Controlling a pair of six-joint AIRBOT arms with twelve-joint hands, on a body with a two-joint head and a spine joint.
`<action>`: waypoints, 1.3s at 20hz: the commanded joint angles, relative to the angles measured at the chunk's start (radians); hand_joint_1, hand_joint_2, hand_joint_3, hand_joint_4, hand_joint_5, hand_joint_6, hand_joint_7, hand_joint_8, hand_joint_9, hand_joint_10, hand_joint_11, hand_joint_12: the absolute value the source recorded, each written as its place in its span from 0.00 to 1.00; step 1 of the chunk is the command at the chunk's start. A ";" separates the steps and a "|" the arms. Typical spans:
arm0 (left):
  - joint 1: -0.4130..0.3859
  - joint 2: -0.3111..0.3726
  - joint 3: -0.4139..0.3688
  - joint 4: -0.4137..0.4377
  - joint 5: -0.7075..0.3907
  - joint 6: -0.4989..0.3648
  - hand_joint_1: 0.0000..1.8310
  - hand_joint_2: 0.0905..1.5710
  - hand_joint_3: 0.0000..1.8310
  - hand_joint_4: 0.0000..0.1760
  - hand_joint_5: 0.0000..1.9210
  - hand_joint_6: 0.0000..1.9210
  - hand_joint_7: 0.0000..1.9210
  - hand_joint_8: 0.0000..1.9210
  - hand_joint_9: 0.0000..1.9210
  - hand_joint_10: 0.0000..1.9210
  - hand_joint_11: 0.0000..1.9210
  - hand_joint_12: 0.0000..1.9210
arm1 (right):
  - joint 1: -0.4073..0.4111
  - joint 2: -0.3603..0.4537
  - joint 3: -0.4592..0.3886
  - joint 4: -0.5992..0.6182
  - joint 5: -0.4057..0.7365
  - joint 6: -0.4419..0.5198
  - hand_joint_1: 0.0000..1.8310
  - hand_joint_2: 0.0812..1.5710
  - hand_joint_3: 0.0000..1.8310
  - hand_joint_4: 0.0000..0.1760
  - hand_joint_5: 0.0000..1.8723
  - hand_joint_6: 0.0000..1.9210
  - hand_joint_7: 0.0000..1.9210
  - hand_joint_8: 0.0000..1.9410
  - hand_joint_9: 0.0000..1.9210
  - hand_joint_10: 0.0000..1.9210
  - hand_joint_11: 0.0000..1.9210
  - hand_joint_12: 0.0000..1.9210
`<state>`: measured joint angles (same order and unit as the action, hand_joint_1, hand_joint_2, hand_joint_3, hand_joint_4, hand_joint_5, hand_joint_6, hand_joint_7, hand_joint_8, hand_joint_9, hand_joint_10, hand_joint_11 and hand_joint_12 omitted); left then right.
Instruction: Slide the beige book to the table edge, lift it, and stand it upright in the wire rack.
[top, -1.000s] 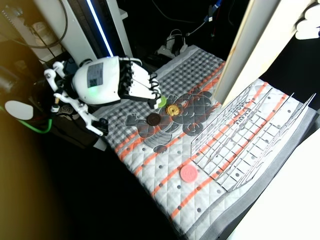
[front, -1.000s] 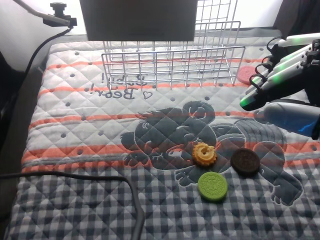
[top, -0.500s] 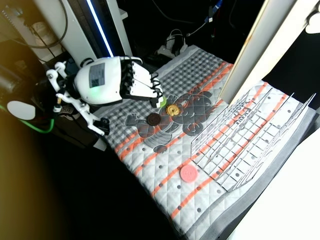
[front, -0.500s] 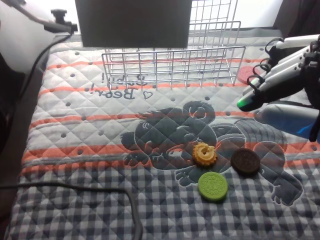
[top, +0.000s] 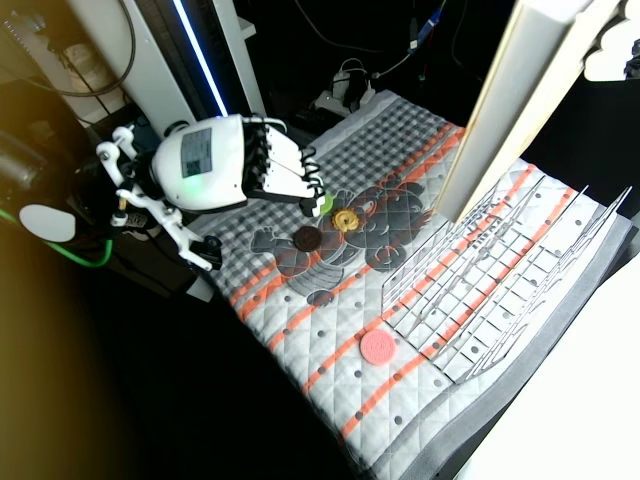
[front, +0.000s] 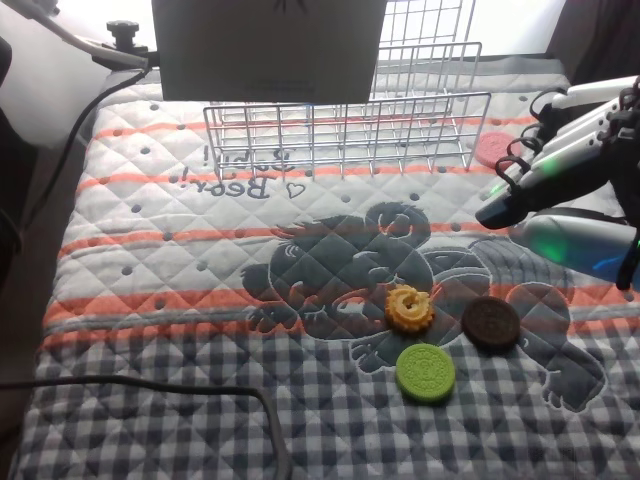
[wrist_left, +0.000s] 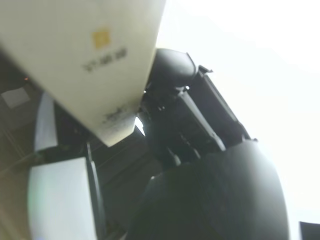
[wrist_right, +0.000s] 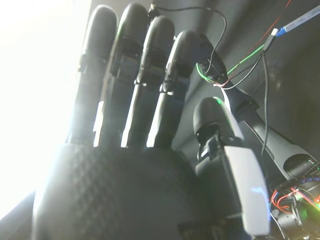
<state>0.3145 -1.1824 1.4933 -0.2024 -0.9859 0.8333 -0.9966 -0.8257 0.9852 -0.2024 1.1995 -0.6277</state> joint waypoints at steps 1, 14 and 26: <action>-0.018 0.008 -0.001 -0.018 -0.133 -0.017 0.71 0.63 0.00 0.00 0.58 0.31 0.67 0.36 0.70 0.50 0.60 0.79 | 0.006 -0.001 0.000 0.030 0.125 0.008 0.05 0.91 0.00 0.00 0.58 0.00 0.58 0.00 0.57 0.00 0.36 0.55; -0.044 0.008 0.010 -0.012 -0.142 0.008 0.71 0.62 0.00 0.00 0.59 0.33 0.69 0.30 0.72 0.39 0.60 0.71 | 0.006 -0.010 0.005 0.030 0.125 0.014 0.02 0.90 0.00 0.00 0.60 0.00 0.58 0.00 0.56 0.00 0.35 0.59; -0.014 -0.011 0.032 -0.018 -0.155 0.013 0.71 0.63 0.00 0.00 0.58 0.30 0.65 0.41 0.72 0.54 0.63 0.81 | 0.003 -0.035 0.031 0.024 0.145 0.037 0.02 0.90 0.00 0.00 0.59 0.00 0.57 0.00 0.54 0.00 0.30 0.60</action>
<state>0.3061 -1.1965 1.5181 -0.2001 -1.0248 0.8612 -0.9966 -0.8566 1.0107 -0.2081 1.2221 -0.5995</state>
